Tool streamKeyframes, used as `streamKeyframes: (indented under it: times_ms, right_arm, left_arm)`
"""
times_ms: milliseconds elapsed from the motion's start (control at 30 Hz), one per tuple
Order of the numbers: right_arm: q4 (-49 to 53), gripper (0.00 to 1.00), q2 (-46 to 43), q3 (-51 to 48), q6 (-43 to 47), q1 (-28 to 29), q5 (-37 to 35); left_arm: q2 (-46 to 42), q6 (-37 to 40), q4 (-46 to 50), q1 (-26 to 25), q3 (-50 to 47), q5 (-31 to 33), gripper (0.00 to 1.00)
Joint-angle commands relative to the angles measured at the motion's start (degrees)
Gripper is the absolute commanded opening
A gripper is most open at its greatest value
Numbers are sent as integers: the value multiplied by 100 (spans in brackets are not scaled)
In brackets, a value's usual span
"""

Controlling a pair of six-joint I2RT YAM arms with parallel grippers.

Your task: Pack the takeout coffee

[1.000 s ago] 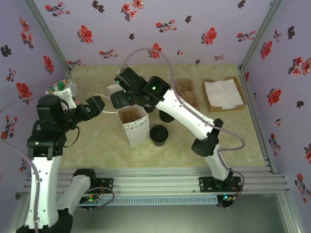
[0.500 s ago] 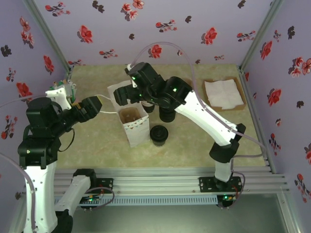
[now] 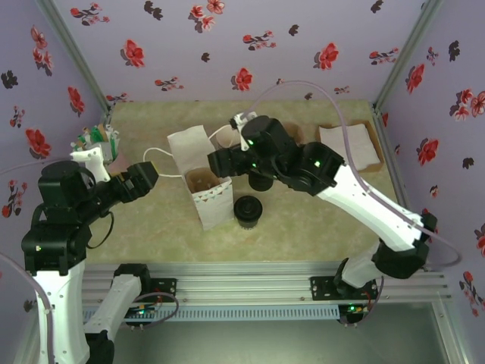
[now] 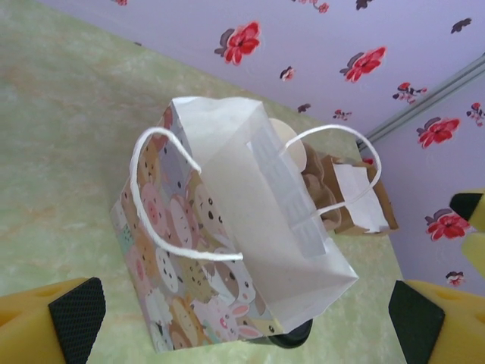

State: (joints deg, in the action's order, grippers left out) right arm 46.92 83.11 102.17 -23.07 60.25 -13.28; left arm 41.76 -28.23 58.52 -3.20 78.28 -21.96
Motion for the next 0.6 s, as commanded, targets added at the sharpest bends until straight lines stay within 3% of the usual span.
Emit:
streamKeyframes:
  times_ms: [0,300,567]
  right_arm:
    - [-419,99,-598,-604,-144,-26,-507]
    - [-311,99,-1789,-2135,-576,-24,-1137]
    - [206,99,-2378,-2912,-1199,-27,-1810]
  left_arm:
    - [-89,153,348,41,36,25,99]
    - [-278,100,812,40,-378,-19,99]
    - [-530,-30,999,44,-811,-105,99]
